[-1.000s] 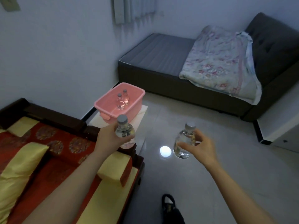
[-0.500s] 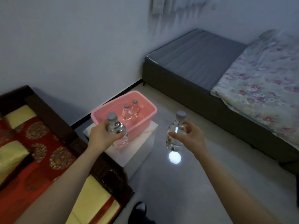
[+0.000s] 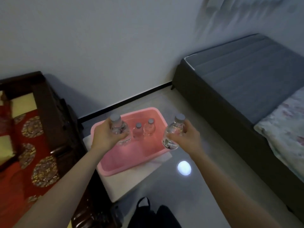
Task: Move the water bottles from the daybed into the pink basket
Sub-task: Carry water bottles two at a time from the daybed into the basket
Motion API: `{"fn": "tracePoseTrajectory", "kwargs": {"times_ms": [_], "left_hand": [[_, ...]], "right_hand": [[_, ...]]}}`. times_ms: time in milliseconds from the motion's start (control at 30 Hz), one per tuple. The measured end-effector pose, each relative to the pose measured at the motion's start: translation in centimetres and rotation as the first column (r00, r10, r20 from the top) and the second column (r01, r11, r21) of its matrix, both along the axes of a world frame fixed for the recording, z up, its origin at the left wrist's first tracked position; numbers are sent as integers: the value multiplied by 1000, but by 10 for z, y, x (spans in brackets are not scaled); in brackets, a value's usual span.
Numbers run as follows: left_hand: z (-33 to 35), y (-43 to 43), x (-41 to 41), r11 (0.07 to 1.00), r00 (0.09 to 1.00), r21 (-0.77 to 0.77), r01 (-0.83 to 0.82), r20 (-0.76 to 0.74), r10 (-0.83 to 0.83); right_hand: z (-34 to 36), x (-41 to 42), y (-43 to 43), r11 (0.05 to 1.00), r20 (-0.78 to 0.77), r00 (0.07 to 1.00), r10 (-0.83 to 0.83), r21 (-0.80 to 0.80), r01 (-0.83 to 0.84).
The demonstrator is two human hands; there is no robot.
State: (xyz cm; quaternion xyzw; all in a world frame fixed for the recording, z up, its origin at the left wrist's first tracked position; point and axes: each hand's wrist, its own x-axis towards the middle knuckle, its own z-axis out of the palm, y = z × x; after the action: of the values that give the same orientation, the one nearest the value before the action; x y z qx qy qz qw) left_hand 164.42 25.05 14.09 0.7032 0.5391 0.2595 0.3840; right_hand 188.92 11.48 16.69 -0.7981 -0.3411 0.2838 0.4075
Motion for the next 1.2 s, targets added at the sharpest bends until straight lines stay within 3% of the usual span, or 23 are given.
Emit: {"fn": "tracePoseTrajectory", "kwargs": {"times_ms": [133, 267, 533, 833, 1200], "left_hand": [[-30, 19, 20, 995, 999, -93, -45, 4, 46], [-80, 29, 37, 961, 978, -186, -206, -23, 205], [-164, 36, 65, 905, 923, -178, -385, -81, 377], [-206, 51, 77, 914, 921, -131, -385, 11, 390], [-228, 68, 78, 933, 943, -139, -331, -11, 333]], "right_hand": [[-29, 12, 46, 999, -27, 1000, 3, -47, -4], [-79, 12, 83, 989, -120, 993, 21, -145, -39], [-179, -2, 109, 984, -80, 997, 0, -177, -14], [-223, -14, 132, 977, 1, 988, 156, -145, -154], [-245, -14, 140, 977, 106, 989, 103, -199, -80]]}}
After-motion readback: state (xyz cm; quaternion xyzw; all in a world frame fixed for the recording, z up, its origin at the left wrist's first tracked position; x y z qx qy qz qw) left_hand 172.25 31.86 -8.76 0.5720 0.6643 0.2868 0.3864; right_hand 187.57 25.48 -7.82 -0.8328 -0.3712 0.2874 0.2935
